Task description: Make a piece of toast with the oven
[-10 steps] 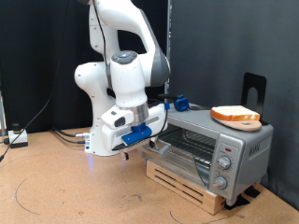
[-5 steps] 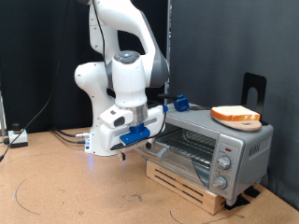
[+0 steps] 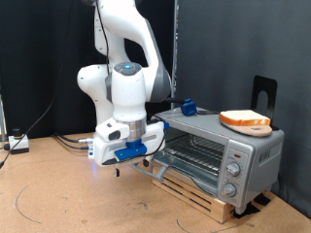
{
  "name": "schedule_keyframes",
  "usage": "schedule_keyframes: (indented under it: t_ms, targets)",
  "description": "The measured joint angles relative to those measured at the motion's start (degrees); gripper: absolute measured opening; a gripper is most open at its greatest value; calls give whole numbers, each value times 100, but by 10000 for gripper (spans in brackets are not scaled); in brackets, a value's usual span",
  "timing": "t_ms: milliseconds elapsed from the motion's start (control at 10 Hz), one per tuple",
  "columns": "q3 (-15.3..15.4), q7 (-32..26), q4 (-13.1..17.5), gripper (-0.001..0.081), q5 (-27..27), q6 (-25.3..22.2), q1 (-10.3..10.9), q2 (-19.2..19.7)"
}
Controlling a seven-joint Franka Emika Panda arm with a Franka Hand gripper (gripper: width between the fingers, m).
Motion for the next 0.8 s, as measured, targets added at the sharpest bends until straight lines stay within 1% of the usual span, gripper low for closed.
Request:
schedule_keyframes:
  t_ms: [300, 500, 800]
  targets:
    - [7, -217, 309, 809, 617, 110, -21, 493]
    - [9, -273, 502, 809, 707, 104, -25, 770]
    - [-4, -302, 675, 808, 675, 104, -43, 1087]
